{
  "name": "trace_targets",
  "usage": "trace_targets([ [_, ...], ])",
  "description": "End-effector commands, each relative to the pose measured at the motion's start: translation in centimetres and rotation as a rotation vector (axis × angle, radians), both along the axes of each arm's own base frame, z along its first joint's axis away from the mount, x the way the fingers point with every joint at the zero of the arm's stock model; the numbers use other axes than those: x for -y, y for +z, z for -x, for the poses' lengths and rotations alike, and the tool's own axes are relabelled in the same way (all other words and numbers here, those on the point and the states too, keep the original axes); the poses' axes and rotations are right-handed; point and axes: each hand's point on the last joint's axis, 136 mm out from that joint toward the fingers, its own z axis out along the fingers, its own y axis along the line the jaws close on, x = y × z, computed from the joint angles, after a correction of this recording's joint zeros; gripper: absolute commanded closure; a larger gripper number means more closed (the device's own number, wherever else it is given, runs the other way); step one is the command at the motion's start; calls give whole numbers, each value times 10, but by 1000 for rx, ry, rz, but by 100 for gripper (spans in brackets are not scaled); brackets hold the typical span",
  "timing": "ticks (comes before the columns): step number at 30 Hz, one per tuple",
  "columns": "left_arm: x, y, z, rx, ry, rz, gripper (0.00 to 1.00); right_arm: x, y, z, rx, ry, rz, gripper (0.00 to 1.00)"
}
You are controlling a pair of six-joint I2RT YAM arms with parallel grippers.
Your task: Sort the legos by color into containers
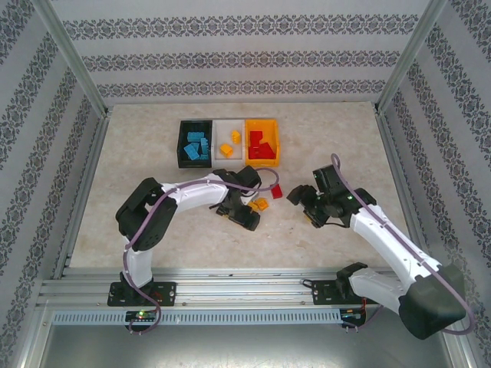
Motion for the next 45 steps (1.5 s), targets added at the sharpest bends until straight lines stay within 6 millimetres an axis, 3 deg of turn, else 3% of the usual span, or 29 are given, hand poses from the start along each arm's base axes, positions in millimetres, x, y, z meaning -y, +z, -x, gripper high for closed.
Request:
trace_targets([
  [1,-2,-6,3,21,-46,-65,14,7,-8,9,-25,-57,-8,27],
  [11,8,-20,6,10,-63,-89,24,9,-6,14,-22,-83,-21,27],
  [21,10,-17,7,4,-51,-74,37,2,-8,5,-30,-55,-32,27],
  [28,4,14,3,50,-30,-55,40,1,-11,3,-32,-36,-22,27],
  [35,-15,45,-17,95,47,-23,40,0,-13,1,-21,-31,-35,27],
  [40,-33,71,-42,139,108,-8,40,-2,-15,-2,-19,-19,-40,27],
  [45,-53,94,-84,192,193,12,40,-5,-15,-8,-23,-2,-54,27],
])
